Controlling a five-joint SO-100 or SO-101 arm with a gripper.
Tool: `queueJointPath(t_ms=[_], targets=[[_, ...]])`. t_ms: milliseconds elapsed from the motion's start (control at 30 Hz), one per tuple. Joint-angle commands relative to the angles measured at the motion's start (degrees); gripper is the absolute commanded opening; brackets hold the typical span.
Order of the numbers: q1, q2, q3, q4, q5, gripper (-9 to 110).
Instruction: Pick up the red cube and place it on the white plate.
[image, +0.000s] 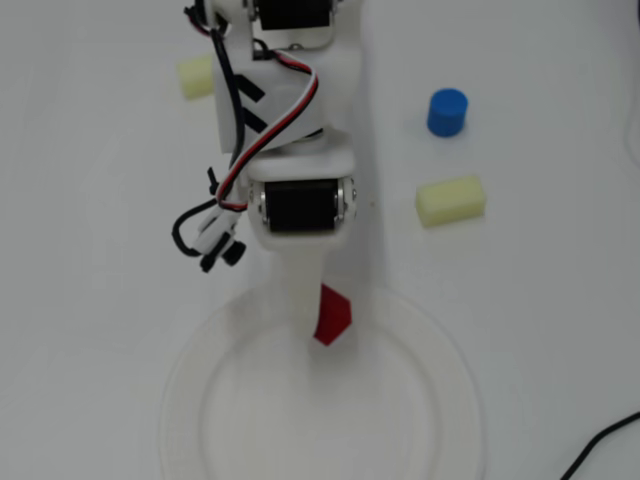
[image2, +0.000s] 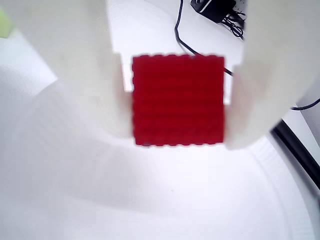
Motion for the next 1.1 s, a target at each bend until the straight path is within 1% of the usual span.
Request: queueJointPath(t_ms=[0, 167, 233, 333, 367, 500, 833, 1067], targets=[[0.26, 0.53, -5.45, 5.62, 1.85, 22], [-0.09, 2.81, -8.26, 14.06, 1.49, 27], [-0.44, 4.48, -9.14, 17.84, 1.41, 31], [-1.05, 7.91, -9.4, 22.85, 0.0, 32], [-1.23, 9.14, -9.4, 24.7, 0.0, 34], [-1.23, 15.03, -8.44, 31.11, -1.41, 34], [0.09, 45.35, 19.78, 30.67, -5.01, 36], [0.09, 65.83, 45.0, 22.32, -5.8, 37]])
